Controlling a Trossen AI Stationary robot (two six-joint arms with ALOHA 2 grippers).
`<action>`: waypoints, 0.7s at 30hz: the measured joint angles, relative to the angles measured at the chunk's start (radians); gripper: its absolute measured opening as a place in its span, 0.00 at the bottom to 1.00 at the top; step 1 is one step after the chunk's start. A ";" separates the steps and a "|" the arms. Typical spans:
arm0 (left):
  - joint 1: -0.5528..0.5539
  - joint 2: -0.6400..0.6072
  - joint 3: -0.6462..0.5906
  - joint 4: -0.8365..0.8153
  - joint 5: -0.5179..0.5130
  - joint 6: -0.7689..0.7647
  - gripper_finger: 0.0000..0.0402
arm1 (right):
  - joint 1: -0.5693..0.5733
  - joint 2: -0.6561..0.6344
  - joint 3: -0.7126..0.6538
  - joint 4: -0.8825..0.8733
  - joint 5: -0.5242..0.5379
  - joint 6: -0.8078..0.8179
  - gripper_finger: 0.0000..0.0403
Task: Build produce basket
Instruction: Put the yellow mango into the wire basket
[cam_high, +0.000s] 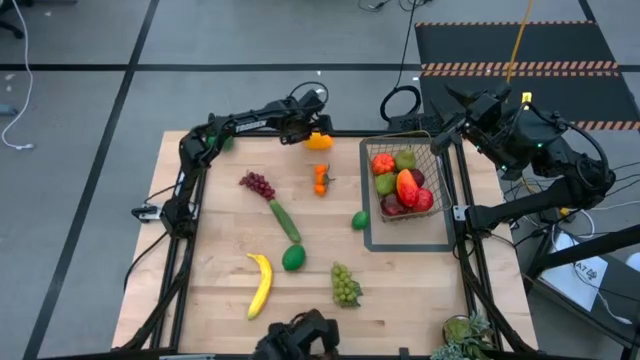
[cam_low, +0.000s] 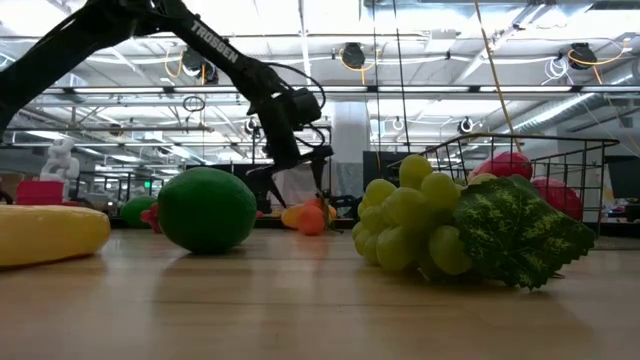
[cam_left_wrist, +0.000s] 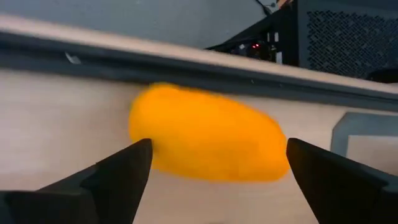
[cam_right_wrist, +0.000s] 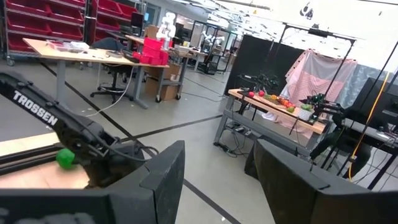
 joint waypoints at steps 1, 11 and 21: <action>0.010 0.000 0.000 0.001 0.010 0.014 0.91 | 0.000 0.000 0.000 0.000 0.000 0.000 0.46; 0.048 -0.008 0.000 0.035 0.223 -0.051 0.91 | 0.000 0.003 0.000 0.000 0.000 0.000 0.46; 0.006 0.001 0.000 -0.047 0.063 -0.209 0.91 | 0.000 0.007 0.000 -0.001 0.000 0.000 0.46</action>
